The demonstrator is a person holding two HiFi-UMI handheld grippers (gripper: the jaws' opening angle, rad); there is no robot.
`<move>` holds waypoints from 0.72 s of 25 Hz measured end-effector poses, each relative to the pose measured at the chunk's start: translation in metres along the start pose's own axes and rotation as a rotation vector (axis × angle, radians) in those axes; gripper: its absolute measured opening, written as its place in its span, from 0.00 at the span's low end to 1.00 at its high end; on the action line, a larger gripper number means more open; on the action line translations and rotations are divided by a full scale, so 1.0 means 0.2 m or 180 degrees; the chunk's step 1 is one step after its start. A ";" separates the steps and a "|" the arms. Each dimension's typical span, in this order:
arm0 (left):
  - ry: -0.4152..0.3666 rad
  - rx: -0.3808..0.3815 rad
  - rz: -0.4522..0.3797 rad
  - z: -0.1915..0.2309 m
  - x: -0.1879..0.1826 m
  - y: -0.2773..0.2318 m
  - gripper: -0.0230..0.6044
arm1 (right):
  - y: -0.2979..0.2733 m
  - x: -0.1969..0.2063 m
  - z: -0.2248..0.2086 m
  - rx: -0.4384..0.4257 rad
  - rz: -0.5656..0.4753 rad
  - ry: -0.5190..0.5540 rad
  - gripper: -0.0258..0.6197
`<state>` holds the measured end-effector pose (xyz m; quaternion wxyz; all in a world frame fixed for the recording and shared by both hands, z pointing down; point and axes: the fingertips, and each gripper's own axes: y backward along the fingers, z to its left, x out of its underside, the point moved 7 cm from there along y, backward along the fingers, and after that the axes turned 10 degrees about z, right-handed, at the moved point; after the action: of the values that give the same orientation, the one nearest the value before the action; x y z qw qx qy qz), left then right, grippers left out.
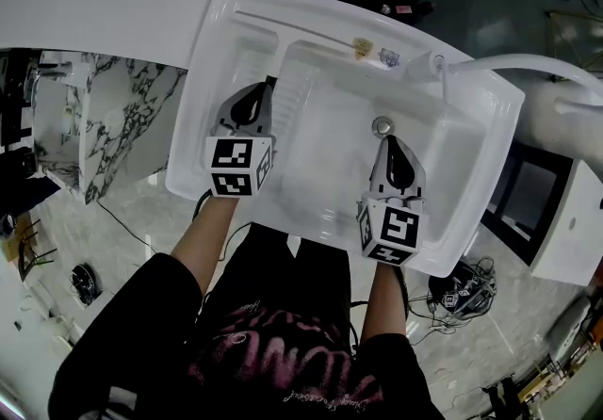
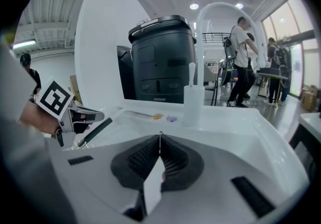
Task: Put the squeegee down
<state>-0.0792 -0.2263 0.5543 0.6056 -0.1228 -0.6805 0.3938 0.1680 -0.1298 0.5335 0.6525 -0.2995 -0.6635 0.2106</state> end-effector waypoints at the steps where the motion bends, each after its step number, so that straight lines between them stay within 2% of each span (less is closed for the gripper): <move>1: 0.0016 -0.0006 0.0005 0.00 0.00 0.00 0.05 | 0.00 0.00 0.00 0.0001 0.0000 0.0001 0.07; 7: 0.0032 -0.0030 -0.0004 0.00 0.00 0.03 0.05 | 0.02 0.00 0.00 -0.0008 -0.0021 -0.0009 0.07; 18: 0.0031 -0.0076 -0.0177 0.01 -0.05 0.16 0.05 | 0.10 -0.08 0.05 -0.0033 -0.0181 0.0041 0.07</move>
<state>-0.0889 -0.2118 0.5251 0.6181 -0.1130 -0.6854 0.3681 0.1602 -0.1252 0.5071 0.6609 -0.2853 -0.6685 0.1867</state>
